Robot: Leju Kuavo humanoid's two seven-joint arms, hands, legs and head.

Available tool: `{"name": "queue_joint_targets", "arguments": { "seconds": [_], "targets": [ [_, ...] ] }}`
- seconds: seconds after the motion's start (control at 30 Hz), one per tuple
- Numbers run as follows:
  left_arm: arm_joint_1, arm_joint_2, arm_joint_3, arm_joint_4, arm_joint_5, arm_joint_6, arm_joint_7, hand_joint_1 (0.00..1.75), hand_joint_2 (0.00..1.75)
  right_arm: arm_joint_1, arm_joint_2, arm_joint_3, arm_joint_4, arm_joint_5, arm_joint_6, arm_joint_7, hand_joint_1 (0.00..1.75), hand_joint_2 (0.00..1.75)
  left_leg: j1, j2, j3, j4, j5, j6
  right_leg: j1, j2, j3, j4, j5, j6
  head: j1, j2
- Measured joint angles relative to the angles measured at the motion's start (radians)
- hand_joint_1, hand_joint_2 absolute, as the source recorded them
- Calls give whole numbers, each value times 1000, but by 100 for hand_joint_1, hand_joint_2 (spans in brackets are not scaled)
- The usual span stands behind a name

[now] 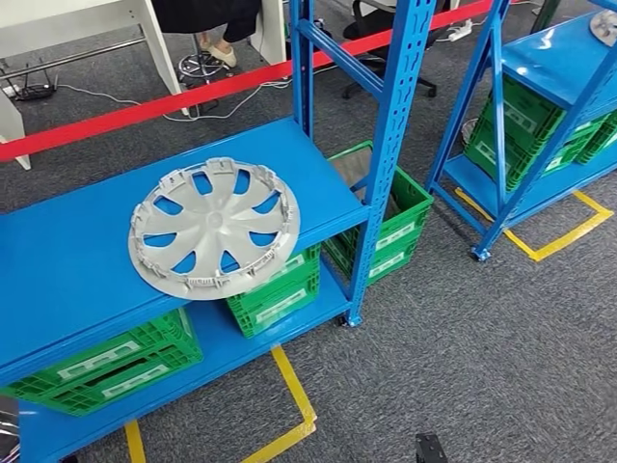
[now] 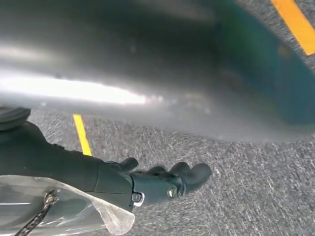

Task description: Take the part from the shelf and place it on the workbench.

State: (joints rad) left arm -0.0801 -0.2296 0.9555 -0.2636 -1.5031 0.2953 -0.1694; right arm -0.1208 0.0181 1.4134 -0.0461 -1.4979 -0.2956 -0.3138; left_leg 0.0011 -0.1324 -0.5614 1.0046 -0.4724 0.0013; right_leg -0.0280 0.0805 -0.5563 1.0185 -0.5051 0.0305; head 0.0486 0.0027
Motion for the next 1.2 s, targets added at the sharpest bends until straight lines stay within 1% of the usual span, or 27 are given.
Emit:
{"name": "queue_joint_targets", "arguments": {
  "seconds": [0.03,0.07,0.1,0.17,0.23,0.27,0.3,0.33,0.37,0.4,0.47,0.53,0.57,0.6,0.63,0.67,0.73,0.77,0.8,0.83,0.87,0.93,0.97,1.03,1.1,1.17,1.2],
  "targets": [
    [2,1,3,0,1,1,0,0,0,0,2,2,0,0,0,-1,0,0,2,-6,-1,0,0,-5,-1,-11,1,-1,0,-5,0,0],
    [3,2,6,0,1,2,0,0,0,-1,3,4,0,0,1,-2,0,0,1,7,-6,9,-7,-10,-2,-23,4,-2,0,-12,-2,0],
    [3,2,9,0,1,4,0,0,0,-1,5,7,0,0,1,-3,0,0,0,32,-18,37,-24,-16,-3,-37,7,-4,-1,-18,-5,0],
    [0,2,14,0,1,10,0,0,0,1,6,10,2,0,2,-5,0,0,0,97,-73,150,-80,-26,0,-68,13,-6,-6,-29,-11,0],
    [-1,2,16,0,1,14,0,0,0,4,6,14,2,0,2,-5,0,0,3,122,-138,276,-125,-31,3,-100,17,-6,-11,-33,-12,0],
    [1,2,16,0,1,15,0,0,0,4,6,16,2,-1,2,-5,0,0,4,126,-152,302,-123,-32,5,-115,20,-6,-14,-33,-12,0],
    [3,3,17,0,1,15,0,0,0,3,6,18,2,-1,2,-6,0,0,4,128,-144,282,-100,-30,6,-128,23,-6,-17,-32,-13,0],
    [4,3,17,0,1,16,0,0,0,2,6,21,2,-1,2,-6,0,0,3,135,-117,225,-62,-26,7,-140,29,-6,-21,-32,-13,0],
    [4,3,17,0,1,16,0,0,0,1,7,22,2,-1,2,-7,0,0,0,152,-82,152,-23,-18,7,-151,34,-6,-25,-30,-13,0],
    [3,4,18,0,1,16,0,0,0,0,7,23,2,-1,2,-8,0,0,-6,173,-49,84,1,-11,10,-162,40,-6,-30,-26,-13,0],
    [1,4,18,0,1,16,0,0,0,0,8,24,2,-1,2,-10,0,0,-16,200,-17,17,16,1,15,-182,46,-7,-37,-16,-13,0],
    [3,6,20,0,2,16,0,0,0,-2,8,25,2,-1,3,-10,0,0,-17,186,-17,8,13,8,17,-202,54,-13,-40,-5,-12,0],
    [6,6,22,0,3,16,1,0,0,-5,8,26,2,-1,4,-10,0,0,-15,175,-13,0,16,13,16,-194,57,-12,-45,0,-11,0],
    [8,6,23,0,4,16,1,0,0,-7,8,27,2,-1,4,-10,0,0,-12,167,-9,-8,20,19,15,-172,52,1,-55,4,-9,0],
    [7,6,24,0,5,16,1,0,44,-7,9,29,2,-1,7,-11,0,0,-8,158,-4,-15,23,24,13,-142,37,33,-74,8,-6,0],
    [5,5,24,0,6,16,2,0,87,-6,9,30,2,-1,11,-11,0,0,-6,150,-3,-18,25,28,11,-109,6,93,-102,10,-3,0],
    [2,4,26,0,6,15,2,0,175,-2,9,33,2,-1,23,-11,0,0,-6,133,-3,-18,23,33,10,-83,-75,232,-152,13,0,0],
    [3,3,29,0,6,14,2,0,175,1,9,34,2,-1,29,-10,0,0,-7,126,-1,-18,21,34,10,-81,-106,275,-157,14,0,0],
    [4,3,32,0,6,13,1,0,175,2,9,35,2,-1,32,-10,0,0,-7,120,1,-17,19,33,10,-81,-118,276,-138,15,0,0],
    [5,3,36,0,7,12,-1,0,175,2,9,36,2,-1,36,-10,0,0,-7,115,4,-15,16,31,9,-81,-110,238,-100,16,1,0],
    [5,3,38,0,7,11,-5,0,175,2,9,36,2,-1,40,-12,0,0,-6,111,7,-13,13,27,8,-81,-85,172,-54,15,1,0],
    [4,2,40,0,5,10,-15,0,175,0,9,36,2,-1,48,-15,0,0,-8,106,10,-5,3,16,7,-77,-31,47,2,11,0,0],
    [3,2,41,0,4,9,-18,0,175,0,10,36,2,-1,52,-16,0,0,-10,104,9,-1,-1,13,6,-75,-16,15,11,7,-1,0],
    [3,3,41,0,4,4,-20,0,175,1,12,35,1,-1,57,-16,0,0,-13,103,6,4,-2,20,6,-72,-8,1,11,0,-2,0],
    [3,3,41,0,4,-1,-21,0,175,3,13,33,1,-1,58,-15,0,87,-13,103,9,2,-1,30,7,-71,-7,1,11,-1,-2,0],
    [3,5,40,0,13,-11,-18,0,175,3,13,24,0,0,63,-11,0,175,-13,103,12,-3,0,32,9,-70,-6,1,9,-6,-2,0],
    [4,6,37,0,25,-18,-14,0,175,5,13,13,-2,2,67,-8,0,175,-13,103,14,-5,0,32,10,-71,-5,1,8,-8,-2,0]
  ]
}}
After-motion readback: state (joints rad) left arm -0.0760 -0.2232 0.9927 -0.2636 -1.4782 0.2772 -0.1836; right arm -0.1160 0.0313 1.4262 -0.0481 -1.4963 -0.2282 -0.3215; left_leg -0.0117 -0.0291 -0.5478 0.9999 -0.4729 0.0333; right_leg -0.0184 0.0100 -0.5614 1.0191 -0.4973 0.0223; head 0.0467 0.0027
